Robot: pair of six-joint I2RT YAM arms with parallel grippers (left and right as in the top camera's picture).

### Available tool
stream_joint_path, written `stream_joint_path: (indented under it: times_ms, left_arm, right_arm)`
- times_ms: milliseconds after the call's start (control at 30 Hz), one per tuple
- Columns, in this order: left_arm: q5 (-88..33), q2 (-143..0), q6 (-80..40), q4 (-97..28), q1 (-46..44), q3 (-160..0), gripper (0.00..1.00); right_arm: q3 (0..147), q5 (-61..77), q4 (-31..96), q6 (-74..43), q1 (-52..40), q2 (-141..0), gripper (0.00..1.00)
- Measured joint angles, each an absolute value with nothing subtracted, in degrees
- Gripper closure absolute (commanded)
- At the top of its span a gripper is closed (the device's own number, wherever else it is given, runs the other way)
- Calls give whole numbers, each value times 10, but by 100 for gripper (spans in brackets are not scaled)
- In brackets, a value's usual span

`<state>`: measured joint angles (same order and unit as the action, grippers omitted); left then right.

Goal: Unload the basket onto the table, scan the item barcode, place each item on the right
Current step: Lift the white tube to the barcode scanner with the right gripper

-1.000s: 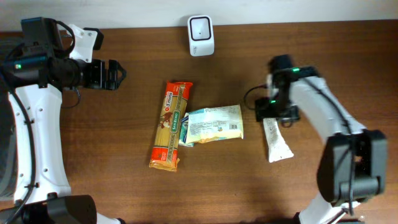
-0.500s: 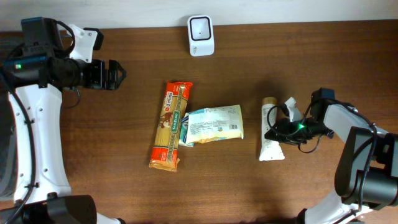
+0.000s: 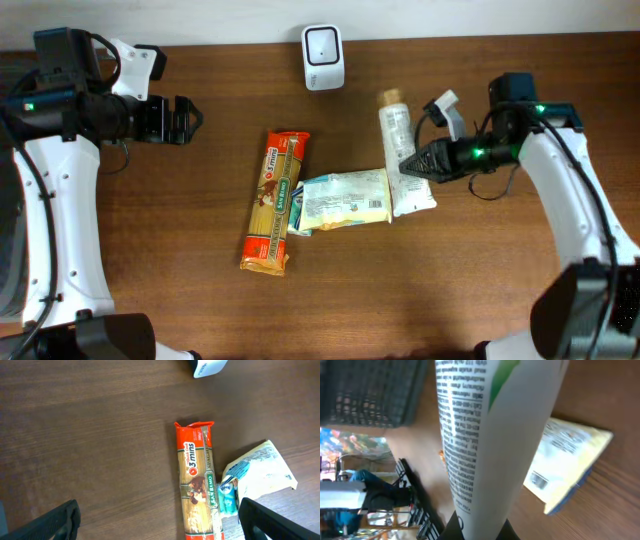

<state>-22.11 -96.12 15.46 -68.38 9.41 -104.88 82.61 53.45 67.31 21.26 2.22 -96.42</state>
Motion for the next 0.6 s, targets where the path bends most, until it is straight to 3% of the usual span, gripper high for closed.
stream_joint_path:
  times_ms: [233,300,367,533,600]
  left_arm:
    - [-221,-961,155,-684,94,-1049,1]
    - [-221,-961,155,-684,94,-1049,1]
    - [-221,-961,155,-684,94,-1049,1]
    - [-221,-961,155,-683,94,-1049,1]
    - [-221,-961,155,-683,94,-1049,1]
  right_arm:
    - [826,556,662,237,-13,-943,96]
    - [828,518,632,191,-27,-943,96]
    - [865,423,639,133,-61,-946,96]
    - [1172,75,664,39,-200,-1030,96]
    - [1223,-106,549,43,-240,-1103,96]
